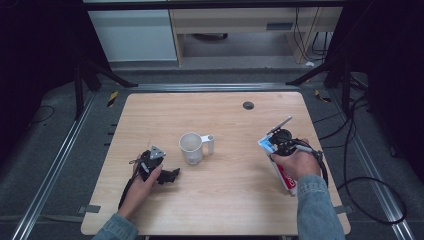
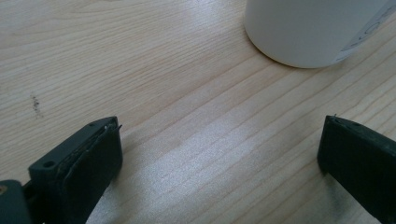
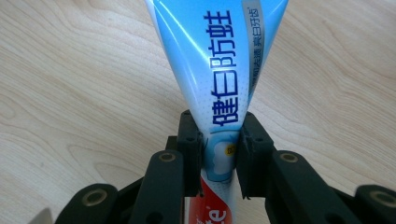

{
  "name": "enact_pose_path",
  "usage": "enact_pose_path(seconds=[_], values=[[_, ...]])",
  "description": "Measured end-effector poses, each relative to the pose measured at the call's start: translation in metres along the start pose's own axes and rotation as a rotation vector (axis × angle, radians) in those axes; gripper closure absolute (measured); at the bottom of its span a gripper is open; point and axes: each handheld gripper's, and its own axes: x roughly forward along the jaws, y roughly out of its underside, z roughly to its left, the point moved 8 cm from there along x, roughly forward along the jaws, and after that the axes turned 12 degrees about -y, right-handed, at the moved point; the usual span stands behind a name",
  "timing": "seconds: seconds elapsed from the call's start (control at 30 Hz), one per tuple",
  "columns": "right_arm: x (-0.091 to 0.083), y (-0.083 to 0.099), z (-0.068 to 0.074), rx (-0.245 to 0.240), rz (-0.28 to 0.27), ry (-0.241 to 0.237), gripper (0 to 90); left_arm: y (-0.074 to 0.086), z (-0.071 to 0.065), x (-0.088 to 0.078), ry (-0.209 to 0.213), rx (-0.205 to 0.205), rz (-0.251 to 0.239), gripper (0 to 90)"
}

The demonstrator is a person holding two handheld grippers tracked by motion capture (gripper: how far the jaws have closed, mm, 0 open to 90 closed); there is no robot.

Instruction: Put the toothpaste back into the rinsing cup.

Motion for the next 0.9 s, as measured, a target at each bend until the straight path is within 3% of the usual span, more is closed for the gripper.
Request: enact_pose_path(seconds=[0.4,0.9], values=[[-0.021,0.002,0.001,-0.006,-0.106,0.001,74.1,0.0,0.0,0.0,-0.001,0.0,0.0,0.0],[-0.038,0.003,0.002,-0.014,-0.143,0.013,74.9,0.0,0.0,0.0,-0.002,-0.001,0.0,0.0]])
